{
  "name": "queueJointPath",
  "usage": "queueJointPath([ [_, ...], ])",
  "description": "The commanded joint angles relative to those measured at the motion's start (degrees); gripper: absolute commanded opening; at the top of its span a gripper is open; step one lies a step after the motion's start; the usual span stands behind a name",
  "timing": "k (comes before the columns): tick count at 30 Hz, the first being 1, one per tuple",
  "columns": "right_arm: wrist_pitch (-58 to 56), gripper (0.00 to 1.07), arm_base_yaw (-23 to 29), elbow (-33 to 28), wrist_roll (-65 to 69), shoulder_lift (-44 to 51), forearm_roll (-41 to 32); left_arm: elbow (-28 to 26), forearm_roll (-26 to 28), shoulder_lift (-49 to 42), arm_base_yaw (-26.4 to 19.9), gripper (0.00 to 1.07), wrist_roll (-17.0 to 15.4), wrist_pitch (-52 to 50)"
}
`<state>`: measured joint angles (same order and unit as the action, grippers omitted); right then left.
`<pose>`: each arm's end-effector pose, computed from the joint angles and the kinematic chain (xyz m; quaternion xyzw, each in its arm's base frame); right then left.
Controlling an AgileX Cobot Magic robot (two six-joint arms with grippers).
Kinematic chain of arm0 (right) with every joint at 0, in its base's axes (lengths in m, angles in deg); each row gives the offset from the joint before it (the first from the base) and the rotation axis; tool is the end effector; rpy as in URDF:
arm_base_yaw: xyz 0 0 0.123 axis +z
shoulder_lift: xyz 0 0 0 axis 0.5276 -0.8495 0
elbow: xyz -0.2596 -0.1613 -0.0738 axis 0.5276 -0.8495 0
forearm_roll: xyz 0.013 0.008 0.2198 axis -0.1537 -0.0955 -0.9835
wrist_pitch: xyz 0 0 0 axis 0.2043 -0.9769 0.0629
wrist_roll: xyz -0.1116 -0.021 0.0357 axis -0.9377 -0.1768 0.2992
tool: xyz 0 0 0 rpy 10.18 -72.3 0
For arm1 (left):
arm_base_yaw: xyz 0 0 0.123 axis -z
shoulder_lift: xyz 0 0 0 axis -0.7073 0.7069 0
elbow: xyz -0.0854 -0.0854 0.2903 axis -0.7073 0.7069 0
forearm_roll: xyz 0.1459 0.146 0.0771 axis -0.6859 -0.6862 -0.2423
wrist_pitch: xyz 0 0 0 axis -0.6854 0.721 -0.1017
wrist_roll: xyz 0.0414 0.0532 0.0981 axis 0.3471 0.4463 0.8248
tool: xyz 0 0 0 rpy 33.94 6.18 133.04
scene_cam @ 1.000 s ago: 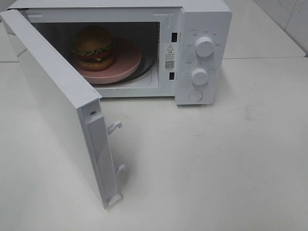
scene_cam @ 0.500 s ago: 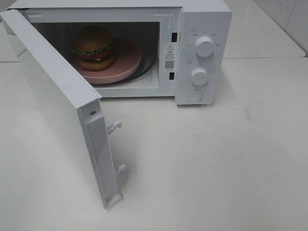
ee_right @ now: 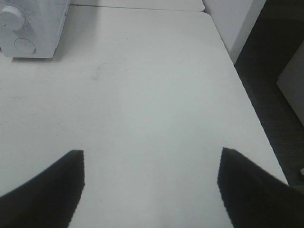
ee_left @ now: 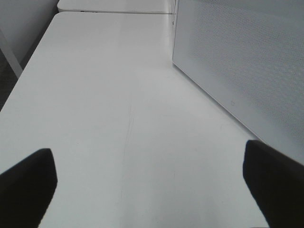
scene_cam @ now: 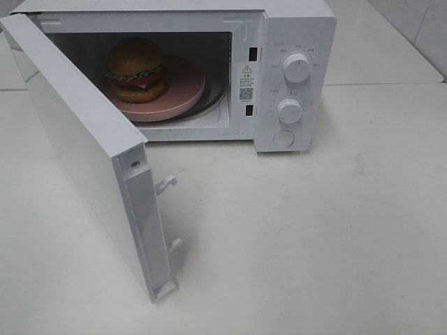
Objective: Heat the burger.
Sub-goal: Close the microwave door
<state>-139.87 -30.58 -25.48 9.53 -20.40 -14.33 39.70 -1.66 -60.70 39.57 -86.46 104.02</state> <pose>-0.0350 -0.0114 0.2547 0.0097 0.8367 -0.0344 0.5465 -0.0405 -0.0119 0.2516 -0.0163 0.8523 0.0002 0.5228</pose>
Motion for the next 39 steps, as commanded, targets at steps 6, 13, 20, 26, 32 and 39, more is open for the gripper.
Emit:
queueJointPath([
  [6, 0.52, 0.76, -0.57, 0.00, 0.69, 1.55, 0.00, 0.11, 0.46, -0.40, 0.40, 1.00, -0.29, -0.92],
  [13, 0.52, 0.76, -0.57, 0.00, 0.69, 1.55, 0.00, 0.11, 0.46, -0.29, 0.40, 1.00, -0.29, -0.92],
  [20, 0.52, 0.76, -0.57, 0.00, 0.69, 1.55, 0.00, 0.11, 0.46, -0.29, 0.40, 1.00, -0.29, -0.92],
  [26, 0.52, 0.76, -0.57, 0.00, 0.69, 1.55, -0.23, 0.11, 0.17, -0.40, 1.95, 1.00, -0.29, -0.92],
  [32, 0.52, 0.76, -0.57, 0.00, 0.69, 1.55, -0.29, 0.11, 0.17, -0.29, 1.95, 1.00, -0.29, -0.92],
  [39, 0.52, 0.76, -0.57, 0.00, 0.69, 1.55, -0.29, 0.11, 0.17, -0.29, 1.95, 1.00, -0.29, -0.92],
])
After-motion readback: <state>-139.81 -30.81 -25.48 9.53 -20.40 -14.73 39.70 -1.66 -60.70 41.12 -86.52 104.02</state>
